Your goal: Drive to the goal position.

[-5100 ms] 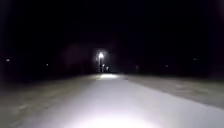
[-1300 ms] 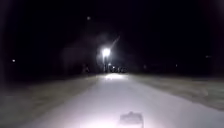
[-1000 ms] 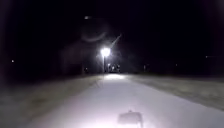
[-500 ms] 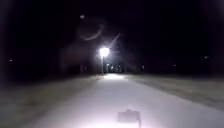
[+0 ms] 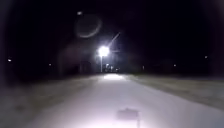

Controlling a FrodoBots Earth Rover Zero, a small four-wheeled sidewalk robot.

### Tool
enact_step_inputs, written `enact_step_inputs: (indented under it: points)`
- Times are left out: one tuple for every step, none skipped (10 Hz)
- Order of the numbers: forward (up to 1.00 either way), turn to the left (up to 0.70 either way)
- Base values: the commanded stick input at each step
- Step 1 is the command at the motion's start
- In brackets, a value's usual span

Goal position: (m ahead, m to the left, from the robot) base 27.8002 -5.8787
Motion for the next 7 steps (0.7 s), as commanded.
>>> enact_step_inputs:
  points:
    - [0.7,0.0]
    - [0.7,0.0]
    - [0.7,0.0]
    - [0.7,0.0]
    - [0.7,0.0]
    - [0.7,0.0]
    - [0.7,0.0]
